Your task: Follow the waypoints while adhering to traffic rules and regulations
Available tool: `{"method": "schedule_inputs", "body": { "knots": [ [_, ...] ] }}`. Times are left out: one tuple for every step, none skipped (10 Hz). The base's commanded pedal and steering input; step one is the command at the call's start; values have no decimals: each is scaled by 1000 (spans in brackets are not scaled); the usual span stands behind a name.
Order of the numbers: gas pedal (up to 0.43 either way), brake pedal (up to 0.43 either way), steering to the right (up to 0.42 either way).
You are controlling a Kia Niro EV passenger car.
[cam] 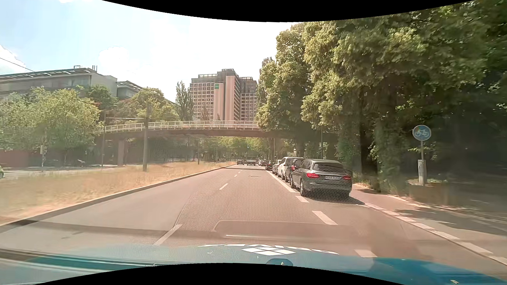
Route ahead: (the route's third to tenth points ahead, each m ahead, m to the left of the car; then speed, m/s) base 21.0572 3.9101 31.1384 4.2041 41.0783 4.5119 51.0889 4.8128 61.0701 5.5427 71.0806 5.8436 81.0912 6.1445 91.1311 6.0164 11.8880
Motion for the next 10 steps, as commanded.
{"method": "schedule_inputs", "body": {
  "knots": [
    [150,0,-19],
    [150,0,-18],
    [150,0,-15],
    [150,0,-10],
    [150,0,-9],
    [150,0,-9],
    [150,0,-9],
    [150,0,-9],
    [150,0,-9],
    [157,0,-10]
  ]
}}
